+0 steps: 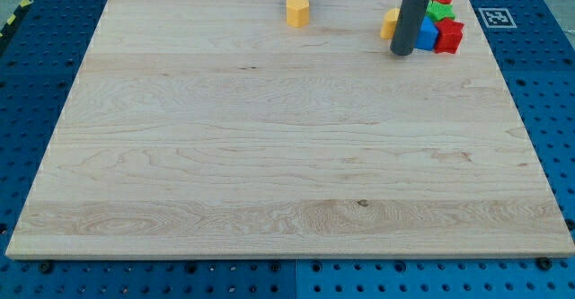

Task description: Point at the yellow hexagon

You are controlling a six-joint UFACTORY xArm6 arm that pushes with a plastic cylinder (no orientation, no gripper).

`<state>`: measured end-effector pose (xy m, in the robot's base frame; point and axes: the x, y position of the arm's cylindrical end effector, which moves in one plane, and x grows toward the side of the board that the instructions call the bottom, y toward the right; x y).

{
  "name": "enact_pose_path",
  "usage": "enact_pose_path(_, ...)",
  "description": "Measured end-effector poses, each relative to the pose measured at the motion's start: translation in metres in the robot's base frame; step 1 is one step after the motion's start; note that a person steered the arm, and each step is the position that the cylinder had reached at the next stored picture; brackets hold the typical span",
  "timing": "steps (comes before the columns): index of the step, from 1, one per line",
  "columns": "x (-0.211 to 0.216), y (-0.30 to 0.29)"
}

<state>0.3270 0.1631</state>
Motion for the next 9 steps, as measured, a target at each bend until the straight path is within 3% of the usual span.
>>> enact_pose_path(4,0.003,0.0)
enact_pose_path(5,0.006,-0.032)
enact_pose_path(7,-0.017,-0.216)
enact_pose_path(8,-0.054,-0.247)
enact_pose_path(9,-0.054,-0.248)
